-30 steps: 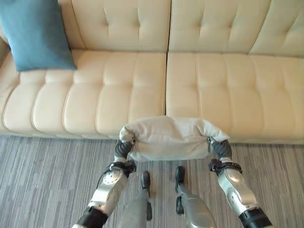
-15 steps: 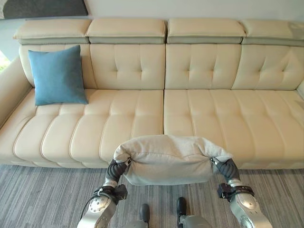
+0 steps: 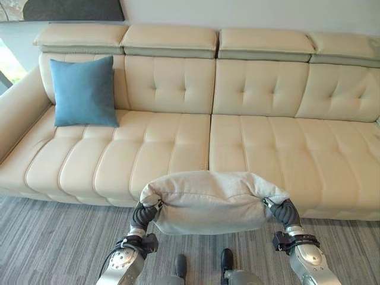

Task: Pick up all the scattered cushions and arrange them neatly on the sofa.

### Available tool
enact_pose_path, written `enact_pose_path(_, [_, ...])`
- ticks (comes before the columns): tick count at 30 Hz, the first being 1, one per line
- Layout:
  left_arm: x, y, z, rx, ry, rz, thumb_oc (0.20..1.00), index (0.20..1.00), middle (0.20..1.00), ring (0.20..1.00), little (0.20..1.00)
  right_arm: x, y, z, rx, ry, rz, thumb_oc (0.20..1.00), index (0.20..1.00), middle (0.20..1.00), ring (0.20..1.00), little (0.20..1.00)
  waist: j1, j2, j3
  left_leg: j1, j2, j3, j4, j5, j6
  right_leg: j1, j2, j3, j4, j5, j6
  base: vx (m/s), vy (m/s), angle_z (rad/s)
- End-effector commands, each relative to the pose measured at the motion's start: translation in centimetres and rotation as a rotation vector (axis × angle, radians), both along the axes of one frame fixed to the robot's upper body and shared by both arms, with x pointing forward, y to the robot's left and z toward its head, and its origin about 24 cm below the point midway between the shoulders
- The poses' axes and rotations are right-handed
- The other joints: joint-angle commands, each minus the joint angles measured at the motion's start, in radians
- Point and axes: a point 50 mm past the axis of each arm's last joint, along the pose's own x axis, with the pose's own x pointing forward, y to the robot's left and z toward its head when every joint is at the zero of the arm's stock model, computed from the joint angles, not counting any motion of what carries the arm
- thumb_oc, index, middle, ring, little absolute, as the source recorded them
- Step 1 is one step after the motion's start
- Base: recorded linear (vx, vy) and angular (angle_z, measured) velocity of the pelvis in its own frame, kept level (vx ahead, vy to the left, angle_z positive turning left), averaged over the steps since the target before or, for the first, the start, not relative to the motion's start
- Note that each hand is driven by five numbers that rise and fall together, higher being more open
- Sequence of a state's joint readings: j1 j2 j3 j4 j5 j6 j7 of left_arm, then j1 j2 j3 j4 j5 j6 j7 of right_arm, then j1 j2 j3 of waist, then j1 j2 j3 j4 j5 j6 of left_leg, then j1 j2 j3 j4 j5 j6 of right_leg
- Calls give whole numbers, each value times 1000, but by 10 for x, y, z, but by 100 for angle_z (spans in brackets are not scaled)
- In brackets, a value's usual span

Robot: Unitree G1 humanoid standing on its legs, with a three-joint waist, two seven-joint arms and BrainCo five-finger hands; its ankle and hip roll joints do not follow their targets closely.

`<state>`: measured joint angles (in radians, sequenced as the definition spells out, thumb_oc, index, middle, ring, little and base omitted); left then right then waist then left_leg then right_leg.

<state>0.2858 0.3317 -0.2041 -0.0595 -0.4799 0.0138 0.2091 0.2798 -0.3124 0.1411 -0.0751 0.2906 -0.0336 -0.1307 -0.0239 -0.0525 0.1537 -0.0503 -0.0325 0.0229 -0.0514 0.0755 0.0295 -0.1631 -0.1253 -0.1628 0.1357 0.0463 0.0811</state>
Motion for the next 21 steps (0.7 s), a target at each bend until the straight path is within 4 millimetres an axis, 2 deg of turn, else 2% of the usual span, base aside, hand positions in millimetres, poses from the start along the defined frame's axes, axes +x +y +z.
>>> enact_pose_path(1, [34, 10, 50, 81, -281, 25, 200, 200, 200, 200, 200, 29, -3, 49, -31, -273, -24, 200, 200, 200, 200, 200, 8, 22, 77, 100, -47, 6, -1, -152, 58, -85, 12, 23, 332, -92, 43, 55, 22, 5])
enact_pose_path(2, [34, 10, 50, 81, -281, 25, 200, 200, 200, 200, 200, 29, -3, 49, -32, -273, -24, 200, 200, 200, 200, 200, 9, 22, 77, 101, -46, 7, -3, -152, 57, -85, 13, 24, 332, -92, 43, 78, 0, 3])
enact_pose_path(3, [36, 10, 54, 86, -301, 25, 200, 200, 200, 200, 200, 31, -4, 51, -22, -281, -26, 200, 200, 200, 200, 200, 13, 22, 83, 114, -44, 18, -13, -154, 51, -124, 40, 13, 253, -99, 43, 102, -12, 1])
enact_pose_path(4, [37, 10, 55, 84, -308, 25, 200, 200, 200, 200, 200, 32, -4, 50, -19, -279, -29, 200, 200, 200, 200, 200, 20, 19, 84, 123, -46, 30, -20, -161, 47, -134, 47, -12, 166, -75, 48, 104, -10, -8])
enact_pose_path(5, [37, 10, 55, 84, -308, 25, 200, 200, 200, 200, 200, 32, -4, 50, -19, -280, -29, 200, 200, 200, 200, 200, 20, 23, 84, 125, -42, 29, -21, -162, 46, -126, 53, -14, 152, -68, 47, 185, -60, -26])
enact_pose_path(6, [36, 10, 55, 85, -303, 30, 200, 200, 200, 200, 200, 32, -6, 49, -17, -274, -38, 200, 200, 200, 200, 200, 20, 14, 87, 148, -49, 33, -26, -175, 40, -119, 76, -26, 15, -26, 65, 209, -67, -32])
enact_pose_path(8, [36, 9, 53, 91, -302, 25, 200, 200, 200, 200, 200, 31, -7, 47, -28, -267, -43, 200, 200, 200, 200, 200, 14, 10, 83, 177, -50, 32, -25, -194, 29, -105, 108, -26, -137, 15, 81, 294, -95, -26])
enact_pose_path(10, [36, 8, 54, 97, -309, 14, 200, 200, 200, 200, 200, 30, -10, 46, -43, -261, -51, 200, 200, 200, 200, 200, 10, 4, 76, 191, -53, 25, -21, -207, 18, -97, 114, -21, -197, 32, 90, 310, -100, 2])
enact_pose_path(13, [35, 3, 51, 83, -308, -4, 200, 200, 200, 200, 200, 24, -15, 41, -51, -234, -71, 200, 200, 200, 200, 200, 0, 6, 41, 235, -43, 3, -10, -244, 2, -50, 118, -34, -213, 47, 71, 453, -141, 29])
enact_pose_path(15, [35, 2, 50, 73, -305, -5, 200, 200, 200, 200, 200, 22, -17, 39, -53, -227, -78, 200, 200, 200, 200, 200, -7, 13, 29, 250, -31, -3, 0, -247, -7, -38, 123, -40, -200, 38, 62, 387, -133, 8])
enact_pose_path(16, [33, 1, 47, 52, -291, -4, 200, 200, 200, 200, 200, 21, -21, 38, -63, -215, -84, 200, 200, 200, 200, 200, -15, 28, 12, 259, -9, -12, 43, -231, -25, -20, 130, -56, -169, 14, 45, 451, -166, 11])
enact_pose_path(18, [31, 1, 46, 47, -285, -6, 200, 200, 200, 200, 200, 19, -24, 38, -56, -219, -82, 200, 200, 200, 200, 200, -20, 44, 5, 246, 6, -10, 132, -177, -56, 7, 140, -69, -149, -21, 22, 521, -201, 27])
enact_pose_path(19, [31, 1, 47, 45, -286, -11, 200, 200, 200, 200, 200, 19, -25, 38, -63, -215, -78, 200, 200, 200, 200, 200, -26, 54, 7, 227, 20, 3, 220, -139, -87, 26, 147, -76, -135, -49, 7, 287, -126, 20])
enact_pose_path(20, [31, 1, 47, 45, -286, -11, 200, 200, 200, 200, 200, 19, -25, 38, -62, -215, -78, 200, 200, 200, 200, 200, -26, 52, 7, 222, 18, 2, 224, -139, -87, 24, 145, -76, -137, -47, 7, 318, -187, 9])
enact_pose_path(21, [31, 0, 46, 38, -284, -19, 200, 200, 200, 200, 200, 18, -26, 38, -59, -212, -72, 200, 200, 200, 200, 200, -28, 53, 22, 152, 34, 25, 386, -73, -130, 74, 153, -77, -143, -84, -20, 272, -190, 47])
